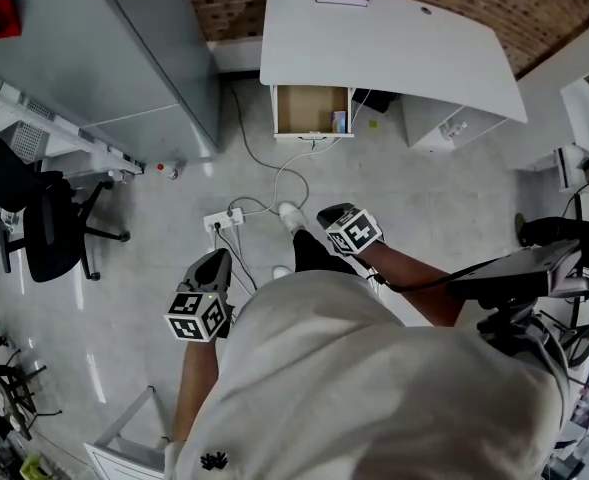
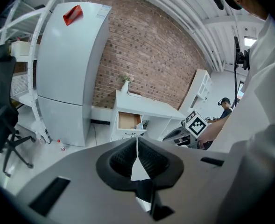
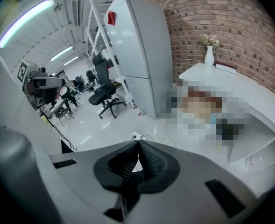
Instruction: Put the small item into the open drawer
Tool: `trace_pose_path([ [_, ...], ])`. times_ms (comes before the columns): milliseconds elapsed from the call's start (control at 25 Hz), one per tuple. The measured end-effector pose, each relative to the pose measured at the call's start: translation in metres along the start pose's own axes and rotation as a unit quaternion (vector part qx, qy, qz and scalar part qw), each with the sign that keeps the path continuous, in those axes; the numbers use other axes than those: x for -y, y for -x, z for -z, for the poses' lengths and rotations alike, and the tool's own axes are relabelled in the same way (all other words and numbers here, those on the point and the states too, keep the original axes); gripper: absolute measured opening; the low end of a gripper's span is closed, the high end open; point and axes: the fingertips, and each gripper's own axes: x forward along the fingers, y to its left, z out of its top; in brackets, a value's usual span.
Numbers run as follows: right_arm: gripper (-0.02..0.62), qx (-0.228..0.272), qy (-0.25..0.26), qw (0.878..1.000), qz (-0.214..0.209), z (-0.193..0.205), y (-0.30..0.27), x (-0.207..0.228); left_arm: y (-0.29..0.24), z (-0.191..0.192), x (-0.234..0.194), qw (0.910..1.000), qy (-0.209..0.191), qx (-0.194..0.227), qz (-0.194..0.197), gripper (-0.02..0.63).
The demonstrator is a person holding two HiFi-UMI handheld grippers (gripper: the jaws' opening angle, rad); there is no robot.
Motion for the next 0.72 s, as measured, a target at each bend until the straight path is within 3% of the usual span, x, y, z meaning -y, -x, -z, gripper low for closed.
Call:
trace_pose_path([
  [200,0.029,0.013,0.015,1.0,-0.016,0.01,0.009,-0.021,0.001,0.016,0.014,1.0,-0.006,0.0,0.006,0.029],
  [720,0.029,0.024,0.016,1.0,-0.007,0.015,0.032,-0.035,0.006,0.022,0.03,0.9994,-0.023,0.0,0.026,0.029],
])
